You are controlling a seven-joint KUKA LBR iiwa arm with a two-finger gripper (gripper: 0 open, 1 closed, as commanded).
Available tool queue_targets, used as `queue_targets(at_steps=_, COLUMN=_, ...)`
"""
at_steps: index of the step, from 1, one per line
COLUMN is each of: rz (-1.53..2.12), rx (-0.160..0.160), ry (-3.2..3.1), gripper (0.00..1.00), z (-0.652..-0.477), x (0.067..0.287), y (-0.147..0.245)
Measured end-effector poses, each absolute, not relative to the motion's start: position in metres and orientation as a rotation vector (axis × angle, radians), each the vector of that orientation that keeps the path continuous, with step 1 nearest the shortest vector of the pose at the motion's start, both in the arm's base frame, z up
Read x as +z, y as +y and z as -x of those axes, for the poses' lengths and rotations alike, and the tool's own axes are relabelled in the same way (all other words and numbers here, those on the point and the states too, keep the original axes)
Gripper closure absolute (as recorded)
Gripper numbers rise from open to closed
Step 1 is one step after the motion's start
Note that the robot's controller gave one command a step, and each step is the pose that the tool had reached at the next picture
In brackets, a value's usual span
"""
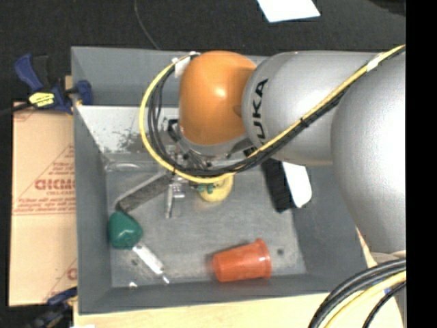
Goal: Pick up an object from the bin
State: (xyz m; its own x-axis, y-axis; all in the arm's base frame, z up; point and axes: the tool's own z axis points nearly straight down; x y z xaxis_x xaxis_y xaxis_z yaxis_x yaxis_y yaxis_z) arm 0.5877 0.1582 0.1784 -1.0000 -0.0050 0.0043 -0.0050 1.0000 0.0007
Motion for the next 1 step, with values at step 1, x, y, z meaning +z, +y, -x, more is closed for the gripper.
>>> queue_targets(at_steps=1, rz=0.0, rx=-0.003, ry=-3.145, gripper=0.0, z=-0.5897, x=0.1831, y=0.1576)
